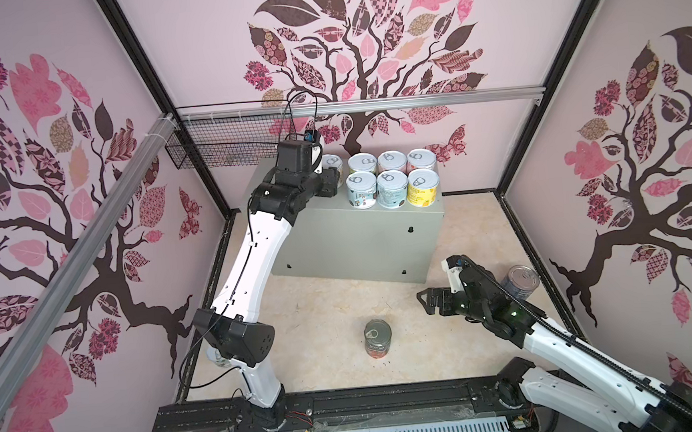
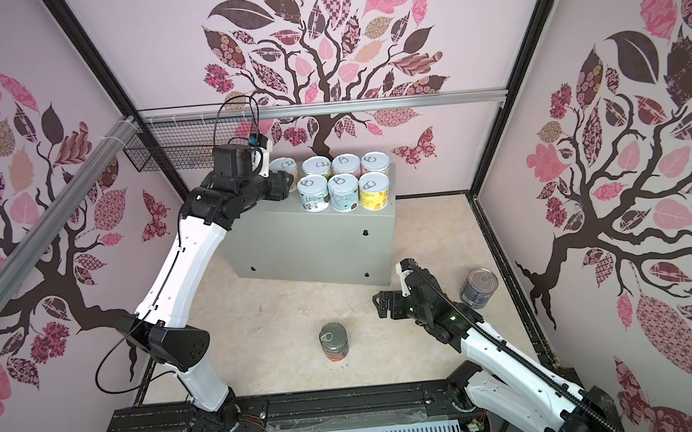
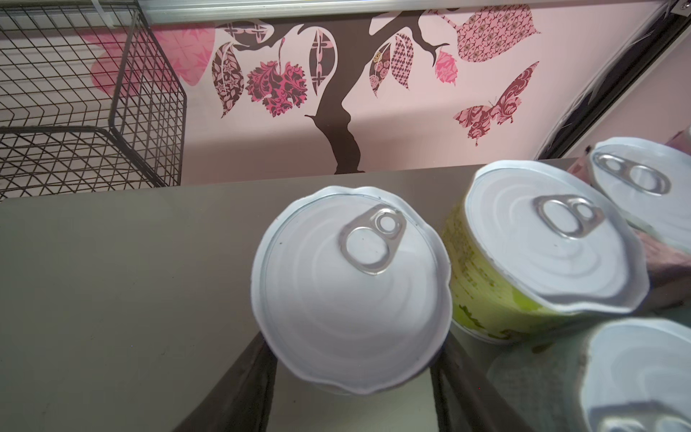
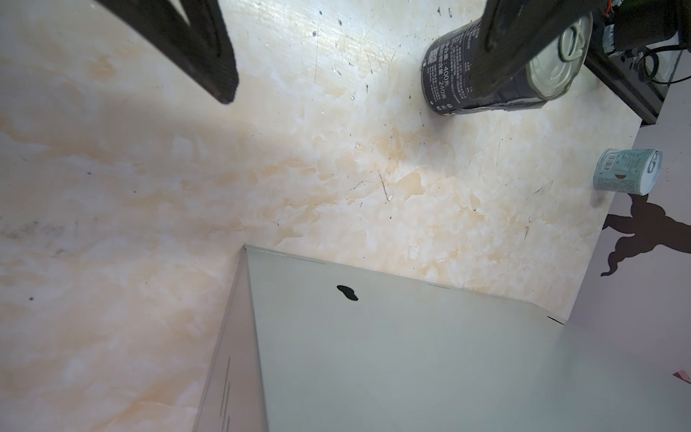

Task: Place and organize the canned foods onto the counter
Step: 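Open the left gripper and withdraw it from the orange-labelled can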

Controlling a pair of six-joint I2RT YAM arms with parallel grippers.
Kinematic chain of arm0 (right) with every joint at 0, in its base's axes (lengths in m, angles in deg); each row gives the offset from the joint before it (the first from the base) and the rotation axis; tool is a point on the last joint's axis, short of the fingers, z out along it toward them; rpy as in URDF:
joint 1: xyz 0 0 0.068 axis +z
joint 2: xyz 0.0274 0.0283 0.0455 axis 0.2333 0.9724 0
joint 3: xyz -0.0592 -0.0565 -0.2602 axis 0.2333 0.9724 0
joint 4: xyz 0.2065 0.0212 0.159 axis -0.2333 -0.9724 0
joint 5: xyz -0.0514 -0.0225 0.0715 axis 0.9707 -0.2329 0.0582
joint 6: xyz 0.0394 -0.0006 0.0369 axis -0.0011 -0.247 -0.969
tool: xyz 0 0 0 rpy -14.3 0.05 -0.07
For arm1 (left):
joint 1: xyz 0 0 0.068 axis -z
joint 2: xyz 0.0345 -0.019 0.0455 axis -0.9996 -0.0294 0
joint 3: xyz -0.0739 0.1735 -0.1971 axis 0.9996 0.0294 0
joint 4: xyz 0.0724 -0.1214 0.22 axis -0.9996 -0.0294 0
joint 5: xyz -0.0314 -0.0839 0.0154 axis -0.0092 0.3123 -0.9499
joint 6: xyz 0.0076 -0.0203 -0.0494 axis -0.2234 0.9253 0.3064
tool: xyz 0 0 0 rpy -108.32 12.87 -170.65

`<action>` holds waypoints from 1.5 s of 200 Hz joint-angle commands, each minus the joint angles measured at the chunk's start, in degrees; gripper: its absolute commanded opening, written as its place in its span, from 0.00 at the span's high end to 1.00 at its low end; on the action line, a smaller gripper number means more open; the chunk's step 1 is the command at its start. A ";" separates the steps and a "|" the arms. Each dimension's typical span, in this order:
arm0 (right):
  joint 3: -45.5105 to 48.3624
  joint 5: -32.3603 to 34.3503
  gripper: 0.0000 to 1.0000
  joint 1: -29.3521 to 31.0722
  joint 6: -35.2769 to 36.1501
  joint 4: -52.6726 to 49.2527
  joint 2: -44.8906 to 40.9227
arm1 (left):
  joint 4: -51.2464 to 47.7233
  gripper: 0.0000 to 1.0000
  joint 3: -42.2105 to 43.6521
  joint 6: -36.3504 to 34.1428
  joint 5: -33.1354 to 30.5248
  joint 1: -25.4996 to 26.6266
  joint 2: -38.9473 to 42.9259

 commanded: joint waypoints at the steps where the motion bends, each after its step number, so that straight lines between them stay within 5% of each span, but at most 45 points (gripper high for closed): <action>1: -0.18 -0.56 0.00 0.32 0.96 0.64 0.24 | -1.89 0.42 -2.63 0.45 0.21 -0.38 -2.18; 125: -0.33 -0.96 0.00 0.32 0.98 0.83 0.37 | -2.02 0.33 -2.01 0.55 -1.22 -0.38 -0.85; 195: -1.21 -0.26 0.00 0.29 0.81 -0.56 -0.52 | -2.94 0.09 -0.39 1.90 -3.49 -0.34 4.21; 300: -2.03 1.10 0.00 0.28 -1.97 -4.84 -6.43 | -7.42 0.02 14.48 8.52 -8.13 -0.38 19.54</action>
